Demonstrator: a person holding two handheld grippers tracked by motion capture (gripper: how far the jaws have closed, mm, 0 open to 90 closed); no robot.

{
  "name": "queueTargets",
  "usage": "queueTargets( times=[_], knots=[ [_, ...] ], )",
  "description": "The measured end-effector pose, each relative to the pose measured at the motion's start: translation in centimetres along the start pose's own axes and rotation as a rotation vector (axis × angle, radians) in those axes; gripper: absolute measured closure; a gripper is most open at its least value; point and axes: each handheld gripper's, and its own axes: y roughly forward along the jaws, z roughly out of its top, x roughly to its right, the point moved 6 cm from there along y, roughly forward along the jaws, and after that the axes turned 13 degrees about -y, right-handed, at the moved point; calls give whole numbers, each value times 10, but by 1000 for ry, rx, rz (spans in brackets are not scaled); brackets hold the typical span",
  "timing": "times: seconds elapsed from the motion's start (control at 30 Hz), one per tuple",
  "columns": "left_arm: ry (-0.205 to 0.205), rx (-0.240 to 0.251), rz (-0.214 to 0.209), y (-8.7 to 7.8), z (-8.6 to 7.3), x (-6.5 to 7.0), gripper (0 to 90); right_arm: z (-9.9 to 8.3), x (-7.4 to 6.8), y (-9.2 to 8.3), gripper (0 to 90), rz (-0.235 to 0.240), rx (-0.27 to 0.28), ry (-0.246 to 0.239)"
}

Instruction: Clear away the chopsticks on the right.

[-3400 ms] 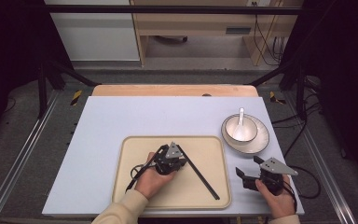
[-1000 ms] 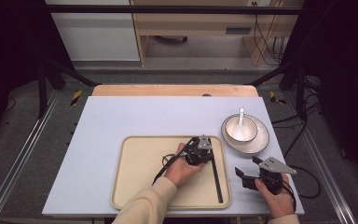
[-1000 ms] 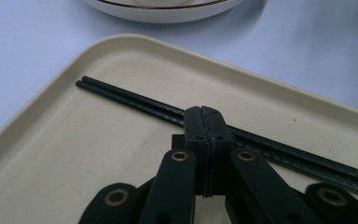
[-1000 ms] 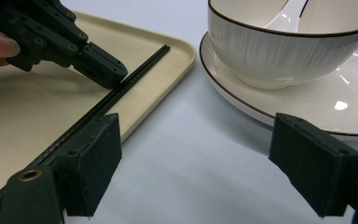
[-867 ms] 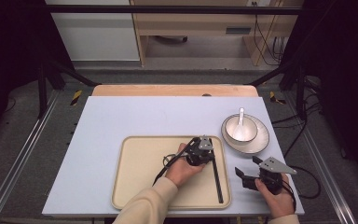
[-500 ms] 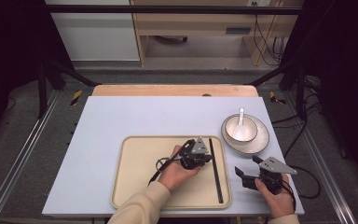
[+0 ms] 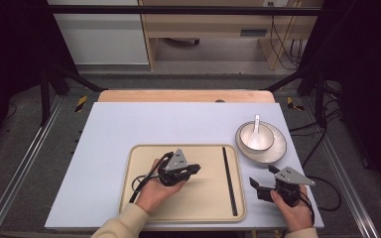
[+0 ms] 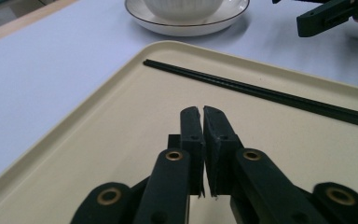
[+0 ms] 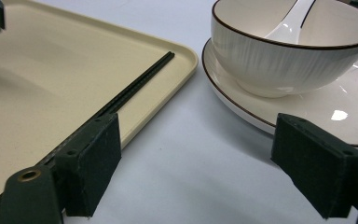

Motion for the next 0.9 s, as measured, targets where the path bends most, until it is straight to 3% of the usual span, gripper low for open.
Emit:
queueTargets(
  times=[0.07,0.13,0.17,0.23,0.27,0.4,0.43,0.7,0.9],
  knots=[
    [-9,21,25,-15,-3,-6,721,1,0,0,151,-2,4,1],
    [-14,27,38,-21,-4,-9,688,1,0,-1,148,-3,7,3],
    [-21,37,63,-33,-7,-14,611,2,0,-1,142,-6,9,4],
    [-24,42,76,-40,-8,-17,549,2,0,-1,136,-12,15,-2],
    [-32,60,104,-52,-11,-22,510,3,0,-2,133,-14,18,-1],
    [-47,80,149,-76,-20,-32,408,4,3,-4,123,-26,25,-10],
    [-47,80,149,-76,-20,-32,380,4,3,-4,123,-26,25,-10],
    [-99,179,237,-127,-40,-62,236,0,14,-8,119,-66,35,3],
    [-129,232,276,-149,-52,-76,166,-2,17,-9,118,-76,38,3]
  ],
)
